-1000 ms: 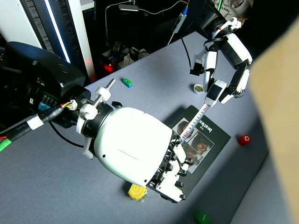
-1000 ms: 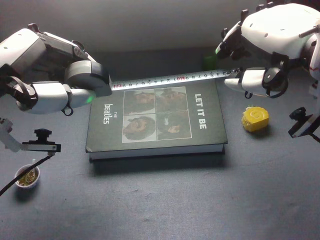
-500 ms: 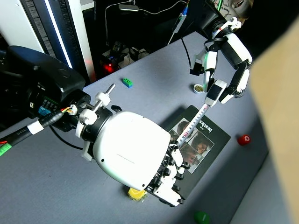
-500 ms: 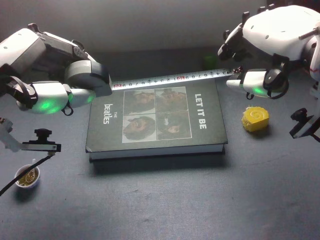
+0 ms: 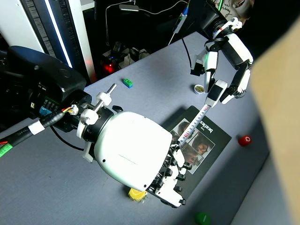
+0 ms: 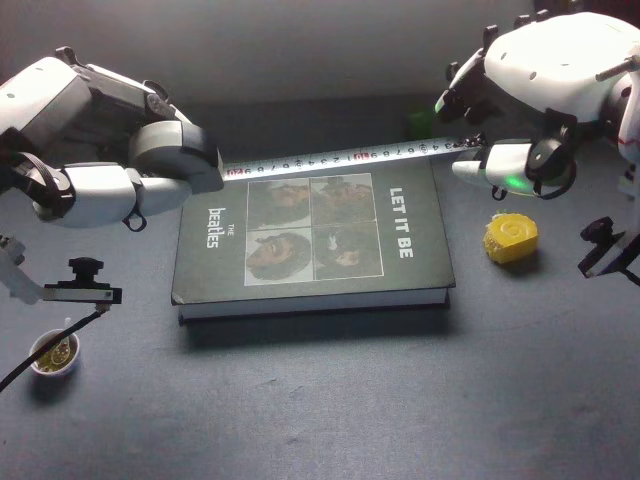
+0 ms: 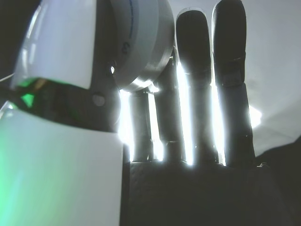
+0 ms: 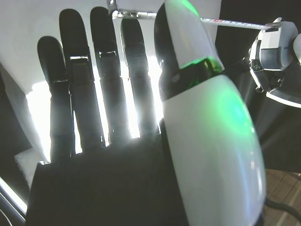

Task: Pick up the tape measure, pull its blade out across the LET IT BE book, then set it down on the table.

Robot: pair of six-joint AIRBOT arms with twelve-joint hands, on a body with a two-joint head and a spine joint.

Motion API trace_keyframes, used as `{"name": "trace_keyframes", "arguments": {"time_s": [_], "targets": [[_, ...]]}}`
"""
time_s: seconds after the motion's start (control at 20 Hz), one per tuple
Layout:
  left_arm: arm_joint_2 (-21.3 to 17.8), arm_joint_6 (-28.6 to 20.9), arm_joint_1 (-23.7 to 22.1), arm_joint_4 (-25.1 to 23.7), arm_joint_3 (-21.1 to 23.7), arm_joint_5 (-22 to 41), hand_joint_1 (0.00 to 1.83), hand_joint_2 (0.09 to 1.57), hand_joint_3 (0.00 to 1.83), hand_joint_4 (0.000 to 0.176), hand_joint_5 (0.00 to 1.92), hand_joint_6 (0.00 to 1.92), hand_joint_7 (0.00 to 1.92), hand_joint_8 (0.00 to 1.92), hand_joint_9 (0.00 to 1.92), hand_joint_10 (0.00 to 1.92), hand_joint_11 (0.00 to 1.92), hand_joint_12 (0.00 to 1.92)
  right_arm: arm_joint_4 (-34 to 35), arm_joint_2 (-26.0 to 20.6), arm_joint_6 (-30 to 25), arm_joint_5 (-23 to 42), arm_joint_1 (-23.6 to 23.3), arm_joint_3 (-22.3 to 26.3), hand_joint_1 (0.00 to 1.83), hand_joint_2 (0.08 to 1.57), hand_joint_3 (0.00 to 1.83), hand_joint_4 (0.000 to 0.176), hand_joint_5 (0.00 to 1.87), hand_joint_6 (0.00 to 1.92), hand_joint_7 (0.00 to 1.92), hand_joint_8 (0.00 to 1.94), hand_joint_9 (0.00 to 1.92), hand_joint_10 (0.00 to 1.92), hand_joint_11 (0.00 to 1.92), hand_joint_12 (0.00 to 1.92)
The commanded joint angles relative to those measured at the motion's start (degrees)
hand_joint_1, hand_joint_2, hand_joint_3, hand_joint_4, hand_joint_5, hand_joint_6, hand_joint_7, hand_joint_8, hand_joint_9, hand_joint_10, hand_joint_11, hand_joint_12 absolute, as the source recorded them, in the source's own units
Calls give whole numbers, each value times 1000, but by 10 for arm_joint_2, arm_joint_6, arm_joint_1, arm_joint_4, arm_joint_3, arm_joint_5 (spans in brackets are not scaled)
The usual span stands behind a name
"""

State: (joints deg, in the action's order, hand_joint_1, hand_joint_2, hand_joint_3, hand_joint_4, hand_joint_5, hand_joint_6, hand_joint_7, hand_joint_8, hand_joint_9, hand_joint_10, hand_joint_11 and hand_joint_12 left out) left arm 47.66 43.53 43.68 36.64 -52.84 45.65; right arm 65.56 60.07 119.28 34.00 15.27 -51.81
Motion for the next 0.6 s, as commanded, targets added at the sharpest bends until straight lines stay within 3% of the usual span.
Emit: {"name": "trace_keyframes", "arguments": {"time_s": [0.0, 0.4, 0.45, 0.5, 0.55], "targets": [[-3, -9, -9, -15, -2, 69, 1388, 1066, 0, 0, 1077, 633, 1183, 701, 914, 1187, 844, 985, -30, -1, -2, 36, -2, -1, 937, 1126, 0, 0, 806, 15, 940, 8, 850, 194, 413, 1205], [-3, -9, -12, -15, -3, 69, 1388, 1065, 0, 0, 1079, 632, 1188, 700, 912, 1183, 849, 989, -32, 0, -3, 38, -4, -2, 945, 1128, 0, 0, 846, 28, 973, 19, 867, 195, 449, 1217], [-3, -9, -12, -15, -3, 69, 1388, 1065, 0, 0, 1079, 631, 1188, 700, 912, 1183, 849, 989, -32, 0, -3, 39, -4, -2, 1044, 1182, 0, 0, 833, 966, 1031, 23, 906, 208, 525, 1210], [-3, -9, -12, -15, -3, 69, 1387, 1066, 0, 0, 1075, 636, 1194, 695, 904, 1185, 846, 989, -32, 0, -3, 39, -4, -2, 1164, 1181, 11, 0, 734, 1265, 994, 822, 948, 233, 607, 1258], [-3, -9, -12, -15, -3, 69, 1387, 1066, 0, 0, 1074, 638, 1194, 693, 903, 1187, 844, 990, -32, 0, -3, 39, -4, -2, 1179, 1198, 3, 0, 696, 1366, 960, 1015, 980, 262, 624, 1286]]}}
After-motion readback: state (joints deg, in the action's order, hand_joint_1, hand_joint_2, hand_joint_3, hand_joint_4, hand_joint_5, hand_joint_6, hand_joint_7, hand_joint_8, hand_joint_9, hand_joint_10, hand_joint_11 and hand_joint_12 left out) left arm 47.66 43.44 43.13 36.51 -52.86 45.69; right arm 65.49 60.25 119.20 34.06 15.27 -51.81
